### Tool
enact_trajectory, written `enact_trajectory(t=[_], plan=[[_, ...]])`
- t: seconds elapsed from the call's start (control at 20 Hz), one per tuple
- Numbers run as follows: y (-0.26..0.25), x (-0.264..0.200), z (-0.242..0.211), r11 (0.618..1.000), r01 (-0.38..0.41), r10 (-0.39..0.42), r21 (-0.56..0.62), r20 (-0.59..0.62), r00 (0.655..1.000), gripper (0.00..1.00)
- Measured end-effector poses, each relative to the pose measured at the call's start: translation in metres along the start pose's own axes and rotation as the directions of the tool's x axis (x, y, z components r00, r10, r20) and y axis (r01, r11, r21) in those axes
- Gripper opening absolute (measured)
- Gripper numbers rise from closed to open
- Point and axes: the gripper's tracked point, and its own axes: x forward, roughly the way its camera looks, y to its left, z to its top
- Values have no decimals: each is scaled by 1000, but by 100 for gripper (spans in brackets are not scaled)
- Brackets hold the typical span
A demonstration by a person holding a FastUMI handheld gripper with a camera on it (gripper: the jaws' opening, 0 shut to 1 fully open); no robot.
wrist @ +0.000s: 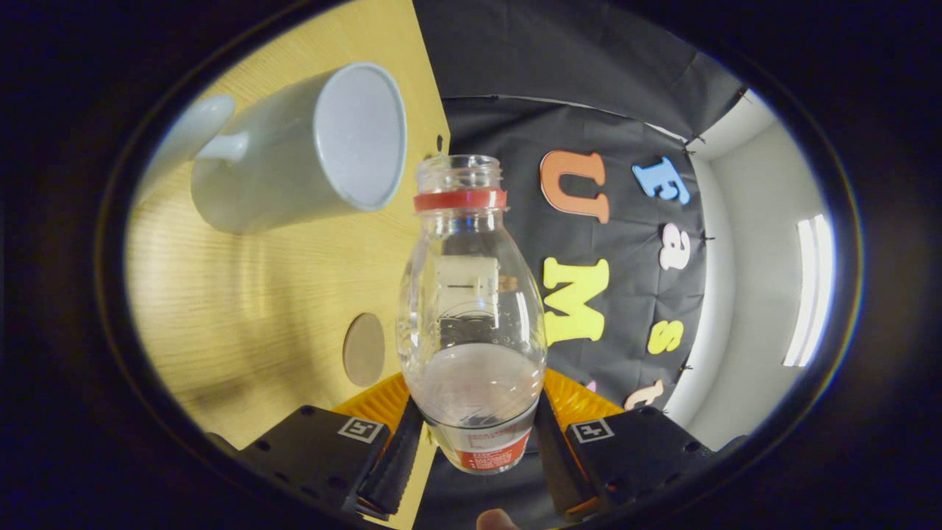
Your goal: Take the bottle from table, then pour the juice into the cup, finally place the bottle on the coaster
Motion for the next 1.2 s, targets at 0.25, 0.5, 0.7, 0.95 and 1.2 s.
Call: enact_trajectory(t=[0.25, 0.5, 0.7, 0.95, 1.2], plan=[[-3, 0, 5, 999, 11, -11, -48, 7, 1000, 78], [-4, 3, 4, 997, 10, -9, -83, 4, 1000, 78], [-4, 3, 3, 996, 0, 0, -93, 0, 1000, 78], [-13, 0, -1, 993, 12, -13, -119, -2, 1000, 78], [-23, 0, -4, 990, 24, -25, -135, -4, 1000, 78]])
